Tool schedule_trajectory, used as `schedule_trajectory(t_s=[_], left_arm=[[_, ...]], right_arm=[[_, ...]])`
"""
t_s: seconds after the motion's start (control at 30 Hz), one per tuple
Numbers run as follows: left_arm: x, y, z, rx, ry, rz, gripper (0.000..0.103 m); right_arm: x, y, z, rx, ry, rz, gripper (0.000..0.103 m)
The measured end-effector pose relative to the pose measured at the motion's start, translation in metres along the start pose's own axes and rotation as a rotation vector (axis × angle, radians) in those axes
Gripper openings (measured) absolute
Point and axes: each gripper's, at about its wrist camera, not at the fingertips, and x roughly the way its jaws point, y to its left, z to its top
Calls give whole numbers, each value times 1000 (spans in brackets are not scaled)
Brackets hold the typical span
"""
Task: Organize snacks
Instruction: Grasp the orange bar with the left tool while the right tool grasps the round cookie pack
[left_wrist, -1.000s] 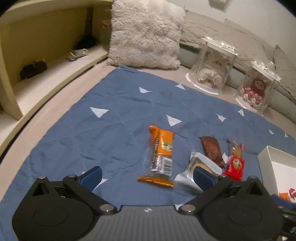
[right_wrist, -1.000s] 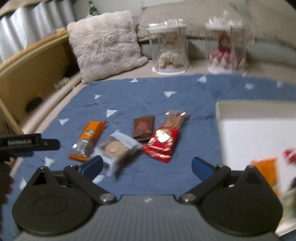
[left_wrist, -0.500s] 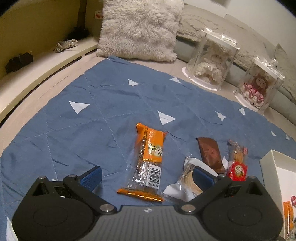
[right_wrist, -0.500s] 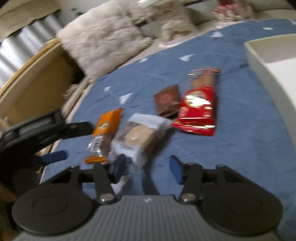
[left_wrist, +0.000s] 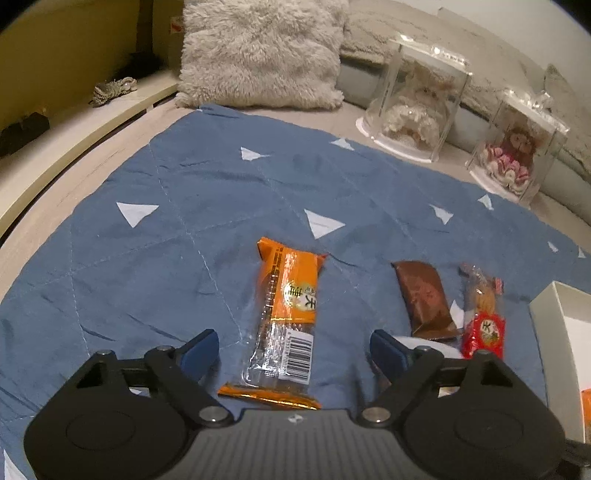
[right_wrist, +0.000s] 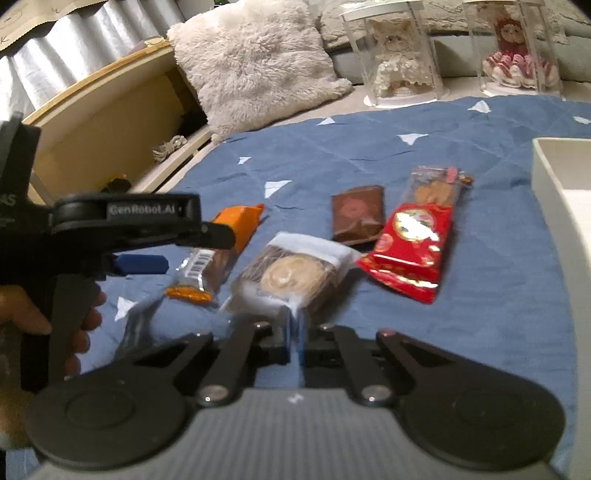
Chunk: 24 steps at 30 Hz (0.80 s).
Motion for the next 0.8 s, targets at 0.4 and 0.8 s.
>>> schedule_trajectory(t_s=[0.4,0.8], left_arm=[[15,-1,-2,23,55,58,59],[-3,12,-11,50,191,47,47]], right_arm=[[-30,-25,7,-17,25,-58,53],[16,18,13,-195,42,-115,81]])
